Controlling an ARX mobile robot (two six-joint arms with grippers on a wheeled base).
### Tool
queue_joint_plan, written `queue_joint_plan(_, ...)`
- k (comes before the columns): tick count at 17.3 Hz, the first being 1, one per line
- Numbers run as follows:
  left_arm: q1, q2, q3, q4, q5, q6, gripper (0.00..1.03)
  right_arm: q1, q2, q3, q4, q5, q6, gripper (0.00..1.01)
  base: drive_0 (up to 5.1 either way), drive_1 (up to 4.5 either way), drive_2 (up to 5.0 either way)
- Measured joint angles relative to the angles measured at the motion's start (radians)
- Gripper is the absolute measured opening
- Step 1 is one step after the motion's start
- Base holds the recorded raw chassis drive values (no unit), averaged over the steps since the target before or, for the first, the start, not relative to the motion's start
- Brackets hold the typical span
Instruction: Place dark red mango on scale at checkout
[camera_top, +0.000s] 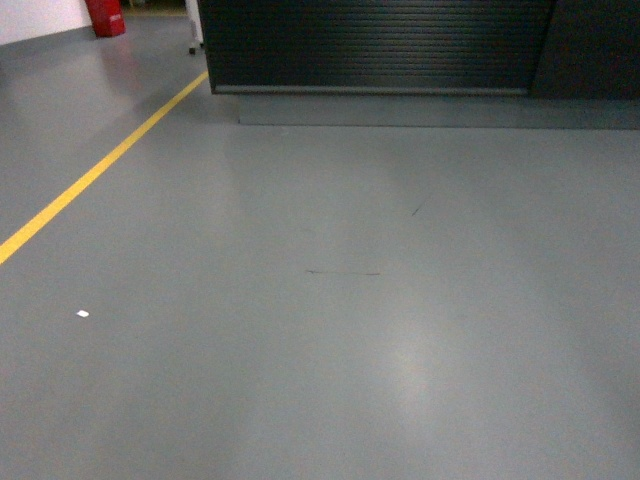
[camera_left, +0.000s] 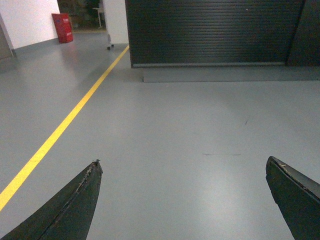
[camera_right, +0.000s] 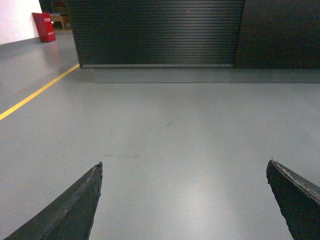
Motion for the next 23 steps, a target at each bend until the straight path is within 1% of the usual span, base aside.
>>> queue_joint_plan(23,0.000,0.000,0.000,0.000,0.000,0.000,0.98,0.000,0.000,0.000,0.000,0.000,0.000,0.98,0.0,0.00,0.0)
